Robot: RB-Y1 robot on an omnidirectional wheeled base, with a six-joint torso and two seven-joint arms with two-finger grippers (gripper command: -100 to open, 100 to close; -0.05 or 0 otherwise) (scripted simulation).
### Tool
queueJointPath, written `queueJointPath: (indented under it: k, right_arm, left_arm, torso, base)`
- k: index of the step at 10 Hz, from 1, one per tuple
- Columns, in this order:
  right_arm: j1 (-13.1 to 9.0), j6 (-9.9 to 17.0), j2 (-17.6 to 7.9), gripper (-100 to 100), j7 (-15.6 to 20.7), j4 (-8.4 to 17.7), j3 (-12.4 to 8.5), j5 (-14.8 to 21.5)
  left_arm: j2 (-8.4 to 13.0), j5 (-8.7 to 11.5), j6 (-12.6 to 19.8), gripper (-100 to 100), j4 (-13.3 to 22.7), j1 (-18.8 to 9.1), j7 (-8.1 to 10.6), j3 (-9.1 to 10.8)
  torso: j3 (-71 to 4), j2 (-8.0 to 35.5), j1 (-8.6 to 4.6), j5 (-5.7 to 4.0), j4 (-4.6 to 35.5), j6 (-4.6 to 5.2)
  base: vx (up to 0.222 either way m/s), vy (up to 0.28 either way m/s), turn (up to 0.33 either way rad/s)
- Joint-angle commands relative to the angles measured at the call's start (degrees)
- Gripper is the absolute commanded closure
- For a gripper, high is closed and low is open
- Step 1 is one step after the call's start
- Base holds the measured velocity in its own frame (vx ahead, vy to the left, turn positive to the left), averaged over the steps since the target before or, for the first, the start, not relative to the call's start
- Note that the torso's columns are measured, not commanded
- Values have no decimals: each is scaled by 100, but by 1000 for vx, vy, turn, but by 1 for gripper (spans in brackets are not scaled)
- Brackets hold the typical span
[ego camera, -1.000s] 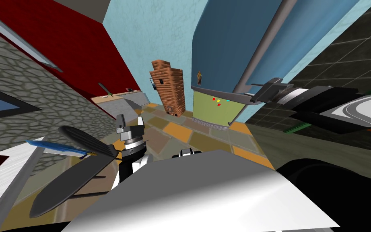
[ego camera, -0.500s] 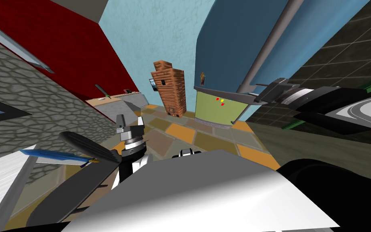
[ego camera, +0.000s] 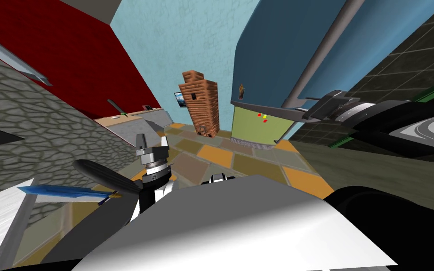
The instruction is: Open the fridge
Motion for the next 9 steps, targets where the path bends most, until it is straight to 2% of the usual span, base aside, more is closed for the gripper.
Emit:
queueJointPath:
  k: [1,4,5,7,9]
  right_arm:
    - [15,44,31,100,48,174,-73,11]
    - [72,84,37,100,48,276,-113,34]
    - [140,-70,-136,-100,-104,363,-324,-48]
    - [206,-187,-322,-100,-262,449,-554,-124]
    - [250,-265,-446,-100,-368,507,-707,-175]
  left_arm:
    - [0,0,0,0,0,0,0,0]
    - [0,0,0,0,0,0,0,0]
    - [0,0,0,0,0,0,0,0]
    - [3,0,0,0,0,0,0,3]
    - [4,1,0,0,1,0,0,4]
  torso:
    - [0,-3,-1,2,2,-5]
    - [8,10,12,2,2,4]
    - [13,13,11,1,4,5]
    - [26,30,-115,-46,9,22]
    - [20,30,-46,-16,21,8]
  base:
    - [67,288,-73]
    - [63,310,-57]
    - [55,146,-137]
    - [22,-35,-91]
    - [20,-58,-77]
